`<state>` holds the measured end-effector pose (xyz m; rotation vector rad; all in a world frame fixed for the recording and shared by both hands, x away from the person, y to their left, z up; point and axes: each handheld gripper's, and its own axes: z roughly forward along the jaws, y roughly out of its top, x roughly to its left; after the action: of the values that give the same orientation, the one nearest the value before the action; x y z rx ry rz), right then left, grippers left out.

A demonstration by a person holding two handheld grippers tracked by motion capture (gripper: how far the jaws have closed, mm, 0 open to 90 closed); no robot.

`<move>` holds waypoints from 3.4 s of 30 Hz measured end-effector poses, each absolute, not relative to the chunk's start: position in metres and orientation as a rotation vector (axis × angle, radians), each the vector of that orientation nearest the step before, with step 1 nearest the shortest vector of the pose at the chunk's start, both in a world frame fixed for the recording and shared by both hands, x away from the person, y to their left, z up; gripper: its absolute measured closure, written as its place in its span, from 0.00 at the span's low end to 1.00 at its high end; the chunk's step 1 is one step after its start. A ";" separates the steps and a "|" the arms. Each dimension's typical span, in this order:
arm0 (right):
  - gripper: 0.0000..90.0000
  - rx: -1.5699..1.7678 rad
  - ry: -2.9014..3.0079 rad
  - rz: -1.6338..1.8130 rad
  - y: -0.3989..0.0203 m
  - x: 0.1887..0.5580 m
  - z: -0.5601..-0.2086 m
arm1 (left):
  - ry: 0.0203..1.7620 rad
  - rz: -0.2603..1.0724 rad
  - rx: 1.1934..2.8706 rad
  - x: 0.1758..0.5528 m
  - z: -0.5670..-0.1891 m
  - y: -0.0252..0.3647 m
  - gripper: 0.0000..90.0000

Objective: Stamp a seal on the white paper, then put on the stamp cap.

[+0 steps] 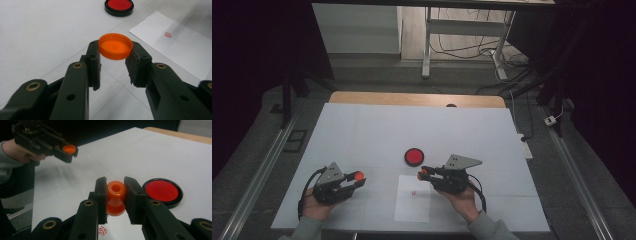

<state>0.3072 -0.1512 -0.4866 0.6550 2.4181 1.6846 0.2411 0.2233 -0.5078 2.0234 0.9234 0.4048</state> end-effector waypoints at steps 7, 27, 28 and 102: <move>0.81 0.667 2.382 1.721 -0.161 0.311 -0.478 | 0.916 0.401 2.031 0.241 -0.508 0.222 0.73; 0.81 0.705 2.289 1.755 -0.180 0.319 -0.466 | 0.912 0.402 2.028 0.241 -0.508 0.221 0.73; 0.81 0.704 2.288 1.755 -0.180 0.318 -0.465 | 0.910 0.401 2.027 0.241 -0.508 0.222 0.73; 0.81 0.703 2.291 1.760 -0.180 0.320 -0.466 | 0.791 0.401 2.067 0.261 -0.494 0.178 0.72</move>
<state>0.3197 -0.1798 -0.4661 0.7035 2.2914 1.7603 0.2612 0.1780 -0.4940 2.0674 0.7915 0.4010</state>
